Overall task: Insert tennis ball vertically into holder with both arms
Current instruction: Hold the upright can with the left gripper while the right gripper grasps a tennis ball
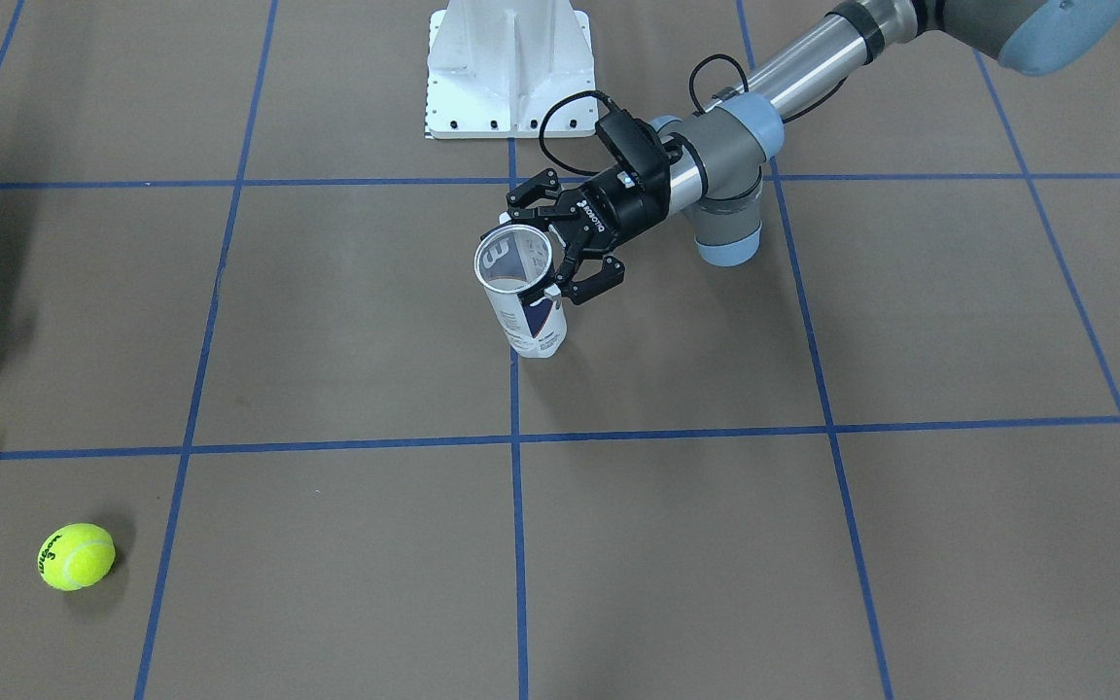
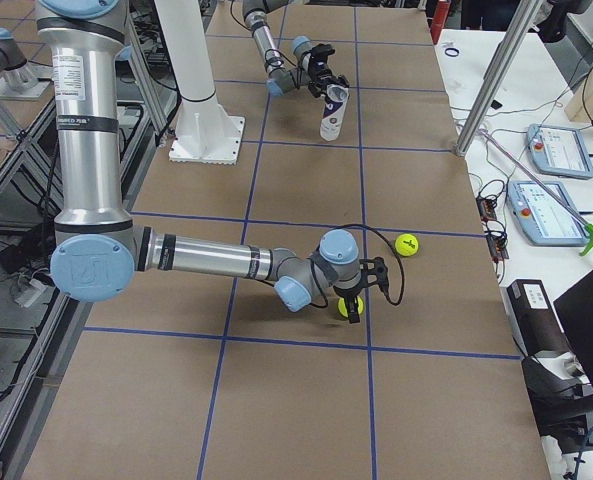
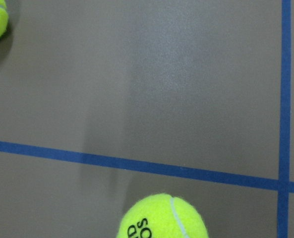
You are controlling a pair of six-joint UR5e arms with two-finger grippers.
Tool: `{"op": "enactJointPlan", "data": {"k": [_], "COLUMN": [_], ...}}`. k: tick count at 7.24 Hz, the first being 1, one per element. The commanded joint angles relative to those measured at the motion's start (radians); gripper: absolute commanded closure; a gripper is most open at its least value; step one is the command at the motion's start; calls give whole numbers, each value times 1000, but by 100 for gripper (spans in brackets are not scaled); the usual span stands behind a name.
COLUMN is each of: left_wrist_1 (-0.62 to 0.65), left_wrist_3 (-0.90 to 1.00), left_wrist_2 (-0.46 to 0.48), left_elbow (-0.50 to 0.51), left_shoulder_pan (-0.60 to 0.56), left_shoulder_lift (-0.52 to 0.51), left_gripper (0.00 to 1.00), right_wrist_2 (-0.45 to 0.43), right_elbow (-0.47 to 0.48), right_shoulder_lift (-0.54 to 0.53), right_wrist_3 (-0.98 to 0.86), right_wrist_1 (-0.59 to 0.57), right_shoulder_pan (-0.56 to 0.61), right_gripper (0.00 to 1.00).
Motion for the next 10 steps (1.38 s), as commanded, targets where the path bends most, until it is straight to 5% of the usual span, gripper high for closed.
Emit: {"op": "enactJointPlan", "data": {"k": [1, 2, 3, 4, 5, 6, 7, 10], "left_wrist_1": [0, 0, 0, -14, -21, -21, -31, -106], "left_wrist_3": [0, 0, 0, 0, 0, 0, -3, -11], "left_wrist_2": [0, 0, 0, 0, 0, 0, 0, 0], "left_elbow": [0, 0, 0, 0, 0, 0, 0, 9], "left_shoulder_pan": [0, 0, 0, 2, 2, 2, 3, 18], "left_shoulder_lift": [0, 0, 0, 0, 0, 0, 0, -24], "left_gripper": [31, 31, 31, 31, 31, 31, 31, 31], "right_wrist_2": [-22, -32, -48, -50, -50, -52, -39, 49], "right_elbow": [-12, -12, -12, -12, -10, -7, 14, 59], "right_shoulder_lift": [3, 3, 3, 0, -2, 0, 3, 70], "right_wrist_3": [35, 35, 35, 32, 30, 29, 30, 36], "right_wrist_1": [24, 24, 24, 27, 27, 25, 25, -34], "right_shoulder_pan": [-34, -43, -53, -53, -53, -53, -51, -12], "right_gripper": [1, 1, 17, 56, 81, 93, 100, 100]}}
